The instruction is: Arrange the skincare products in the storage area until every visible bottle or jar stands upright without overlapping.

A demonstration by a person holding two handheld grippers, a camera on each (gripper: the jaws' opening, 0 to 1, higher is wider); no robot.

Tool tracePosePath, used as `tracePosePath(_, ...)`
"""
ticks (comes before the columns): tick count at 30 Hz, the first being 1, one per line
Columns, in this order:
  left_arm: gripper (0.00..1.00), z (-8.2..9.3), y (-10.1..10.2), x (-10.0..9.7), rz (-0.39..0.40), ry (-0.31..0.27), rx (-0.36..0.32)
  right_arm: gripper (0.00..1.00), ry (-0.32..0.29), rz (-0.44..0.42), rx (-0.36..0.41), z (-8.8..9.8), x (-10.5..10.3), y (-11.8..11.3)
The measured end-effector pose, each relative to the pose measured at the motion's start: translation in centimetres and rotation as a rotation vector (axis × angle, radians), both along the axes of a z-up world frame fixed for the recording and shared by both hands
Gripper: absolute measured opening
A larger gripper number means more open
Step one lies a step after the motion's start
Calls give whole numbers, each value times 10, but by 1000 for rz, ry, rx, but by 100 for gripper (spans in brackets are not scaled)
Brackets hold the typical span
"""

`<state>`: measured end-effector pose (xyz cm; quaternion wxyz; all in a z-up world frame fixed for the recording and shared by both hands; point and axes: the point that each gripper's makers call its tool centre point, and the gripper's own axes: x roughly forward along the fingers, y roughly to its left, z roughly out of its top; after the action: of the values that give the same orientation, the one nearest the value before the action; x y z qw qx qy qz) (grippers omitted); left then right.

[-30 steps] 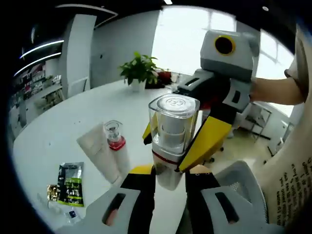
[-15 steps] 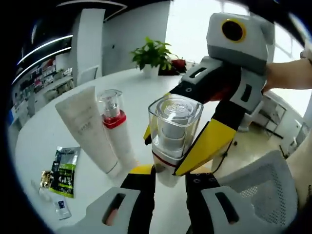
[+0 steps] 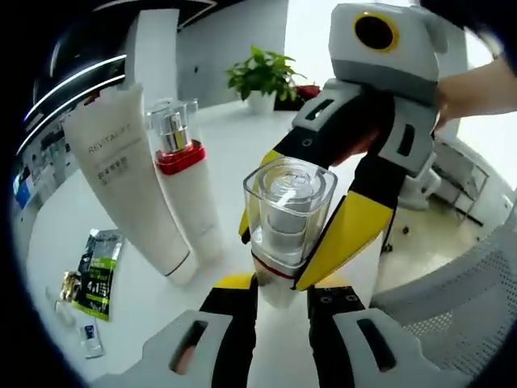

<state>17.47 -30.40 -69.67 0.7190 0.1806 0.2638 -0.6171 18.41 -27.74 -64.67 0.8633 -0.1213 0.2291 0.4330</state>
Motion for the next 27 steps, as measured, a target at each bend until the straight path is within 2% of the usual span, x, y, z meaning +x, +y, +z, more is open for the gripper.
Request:
tracePosePath(13, 20, -19, -1, 3, 1, -15, 35, 20, 26, 20, -8, -18, 0, -3)
tracePosePath(20, 20, -18, -3, 9, -20, -48, 24, 20, 14, -2, 10, -16, 6, -6)
tracePosePath(22, 20, -19, -4, 10, -27, -56, 26, 20, 27, -14, 20, -16, 8, -8)
tracePosePath(24, 20, -20, -5, 12, -28, -60, 27, 22, 19, -28, 23, -14, 11, -8)
tracePosePath(26, 20, -20, -7, 14, -26, -56, 27, 25, 39, -69, 66, -9, 16, -9)
tracePosePath(27, 20, -21, -7, 15, -27, -55, 29, 27, 20, -68, 58, -7, 18, -10)
